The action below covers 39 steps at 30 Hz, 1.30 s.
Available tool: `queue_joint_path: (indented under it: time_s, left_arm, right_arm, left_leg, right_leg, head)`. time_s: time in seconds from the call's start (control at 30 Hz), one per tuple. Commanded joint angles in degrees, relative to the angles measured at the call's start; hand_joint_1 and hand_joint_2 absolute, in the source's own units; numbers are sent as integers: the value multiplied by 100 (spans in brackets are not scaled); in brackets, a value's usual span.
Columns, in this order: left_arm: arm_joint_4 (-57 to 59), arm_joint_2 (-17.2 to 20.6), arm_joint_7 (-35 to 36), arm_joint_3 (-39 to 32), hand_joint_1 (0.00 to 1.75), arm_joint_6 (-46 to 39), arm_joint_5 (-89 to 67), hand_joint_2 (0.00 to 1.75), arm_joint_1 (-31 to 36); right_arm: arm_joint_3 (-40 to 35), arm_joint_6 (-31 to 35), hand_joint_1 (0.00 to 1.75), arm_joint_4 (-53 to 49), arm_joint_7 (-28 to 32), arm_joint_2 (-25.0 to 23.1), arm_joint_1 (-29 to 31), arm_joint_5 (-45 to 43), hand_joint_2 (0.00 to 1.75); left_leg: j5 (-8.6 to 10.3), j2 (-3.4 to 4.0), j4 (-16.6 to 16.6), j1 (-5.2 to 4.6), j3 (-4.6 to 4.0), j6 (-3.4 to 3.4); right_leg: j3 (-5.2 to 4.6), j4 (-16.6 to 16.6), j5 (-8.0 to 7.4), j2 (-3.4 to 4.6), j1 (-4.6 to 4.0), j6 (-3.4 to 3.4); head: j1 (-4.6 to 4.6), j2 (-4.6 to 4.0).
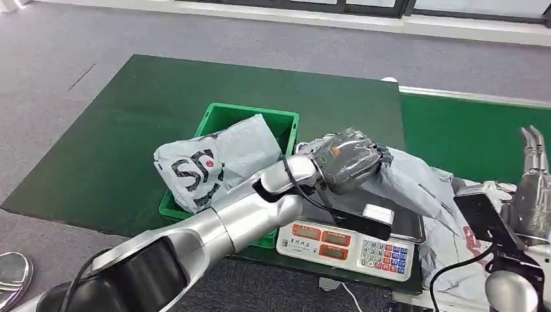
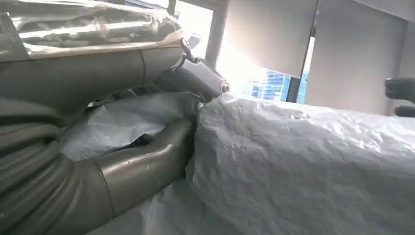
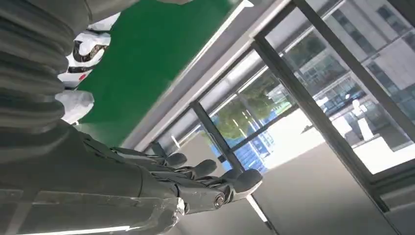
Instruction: Moved the parcel from conveyor to table for the left to box.
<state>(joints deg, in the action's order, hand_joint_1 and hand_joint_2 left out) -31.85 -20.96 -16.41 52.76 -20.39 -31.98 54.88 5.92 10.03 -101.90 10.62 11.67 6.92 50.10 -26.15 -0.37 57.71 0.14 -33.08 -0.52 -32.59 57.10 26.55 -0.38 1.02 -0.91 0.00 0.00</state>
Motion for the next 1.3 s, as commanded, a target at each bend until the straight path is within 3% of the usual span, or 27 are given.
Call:
queue_joint_path:
  time_s: [0.03, 0.23, 0.3, 0.57, 0.87, 1.2, 1.3]
  left_arm:
    - [61, 96, 83, -352, 175, -147, -341, 175, 185]
    - [60, 96, 87, -365, 175, -134, -339, 175, 199]
    - [-1, 98, 162, -454, 175, -742, -904, 175, 393]
    - [-1006, 174, 279, -876, 175, -219, -1613, 175, 444]
    - [-1091, 203, 317, -970, 175, -341, -2091, 175, 694]
    - [-423, 614, 1056, -1299, 175, -440, -4137, 175, 1252]
    - [-344, 632, 931, -1459, 175, -500, -4204, 175, 1250]
  right_arm:
    - [32, -5, 0, 160, 0, -66, 252, 50, 175]
    - [30, -6, 0, 156, 2, -67, 245, 51, 175]
    - [48, 57, 0, 56, 26, -82, 173, 51, 175]
    - [116, 143, 0, 13, 104, 254, -110, -182, 175]
    - [202, 238, 0, -158, 120, 341, -421, -295, 175]
    - [182, 219, 0, -177, 31, 283, -430, -177, 175]
    - [204, 196, 0, -185, 37, 267, -426, -158, 175]
  left_leg:
    - [2, 20, -1, 1, -1, -1]
    - [0, 15, 2, 0, -3, 0]
    - [3, 23, -5, 0, 1, -1]
    - [2, 2, 4, -1, -9, 0]
    - [1, 6, 5, 2, -9, -1]
    - [0, 23, 2, 0, -1, -1]
    - [1, 21, 2, 0, -1, -2]
  right_leg:
    - [-7, -2, -9, 19, -2, 6]
    - [-7, 1, -5, 14, -1, 5]
    - [-6, -5, -10, 22, -1, 8]
    - [-12, 3, -3, 2, 0, 4]
    - [-12, 3, -3, 5, -3, 7]
    - [-11, 4, -6, 22, -1, 6]
    - [-9, 3, -6, 20, -1, 5]
  head:
    - [0, 0]
    - [2, 0]
    - [0, 0]
    - [0, 0]
    - [2, 0]
    - [0, 0]
    - [0, 0]
